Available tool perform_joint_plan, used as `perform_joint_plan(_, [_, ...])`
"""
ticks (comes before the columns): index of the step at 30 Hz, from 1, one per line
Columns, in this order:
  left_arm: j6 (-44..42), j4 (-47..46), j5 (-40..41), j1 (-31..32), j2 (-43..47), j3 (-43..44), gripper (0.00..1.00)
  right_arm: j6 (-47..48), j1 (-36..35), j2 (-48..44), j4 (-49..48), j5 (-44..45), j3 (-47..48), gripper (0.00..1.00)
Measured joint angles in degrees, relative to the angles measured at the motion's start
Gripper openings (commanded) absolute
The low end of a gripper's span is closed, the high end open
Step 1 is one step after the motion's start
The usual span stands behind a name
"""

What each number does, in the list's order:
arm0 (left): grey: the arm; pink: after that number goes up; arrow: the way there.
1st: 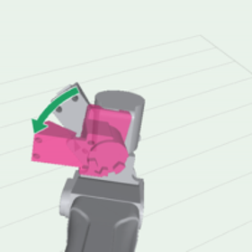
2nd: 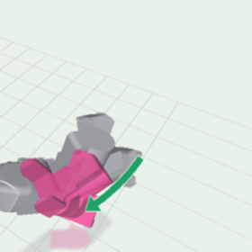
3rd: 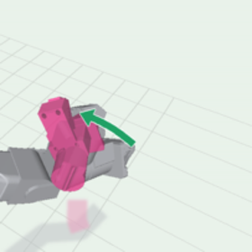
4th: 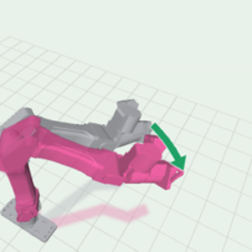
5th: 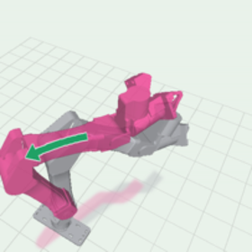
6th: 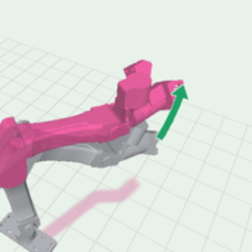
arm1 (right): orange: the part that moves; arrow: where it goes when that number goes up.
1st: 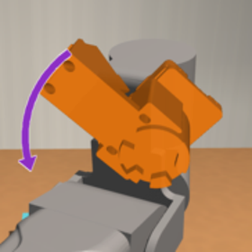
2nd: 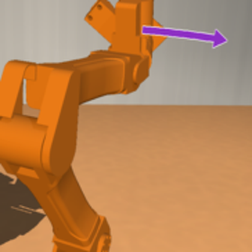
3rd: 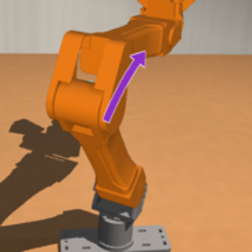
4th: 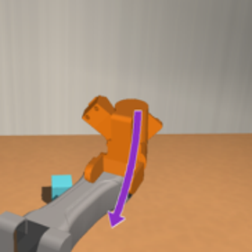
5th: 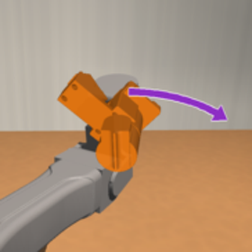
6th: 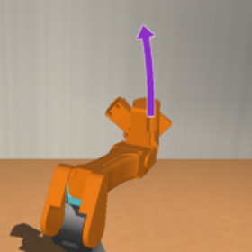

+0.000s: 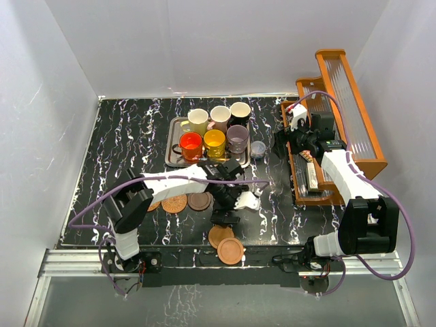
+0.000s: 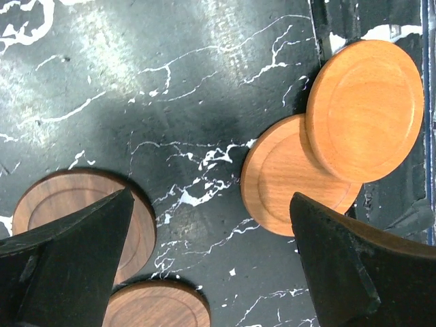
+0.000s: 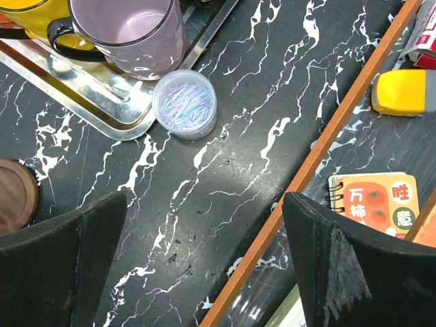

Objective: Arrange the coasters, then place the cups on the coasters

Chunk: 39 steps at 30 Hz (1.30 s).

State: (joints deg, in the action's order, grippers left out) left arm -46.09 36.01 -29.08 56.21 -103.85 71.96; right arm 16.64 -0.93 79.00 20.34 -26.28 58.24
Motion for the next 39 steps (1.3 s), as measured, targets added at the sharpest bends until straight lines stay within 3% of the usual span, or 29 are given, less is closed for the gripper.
perform_joint_plan(11, [-2.29,-3.45,6.08,5.38,-3.28,-1.36,0.99,0.0,0.24,0.0,0.0,0.0,0.0,0.98])
perform_joint_plan(20, [-0.2,-6.69,9.18,6.19,-3.26,-1.53,0.98,0.02,0.24,0.0,0.0,-0.02,0.0,0.98])
perform_joint_plan(39, [6.56,-25.99,21.55,5.31,-10.88,7.04,0.98,0.22,0.26,-0.68,0.02,-0.04,0.0,0.98])
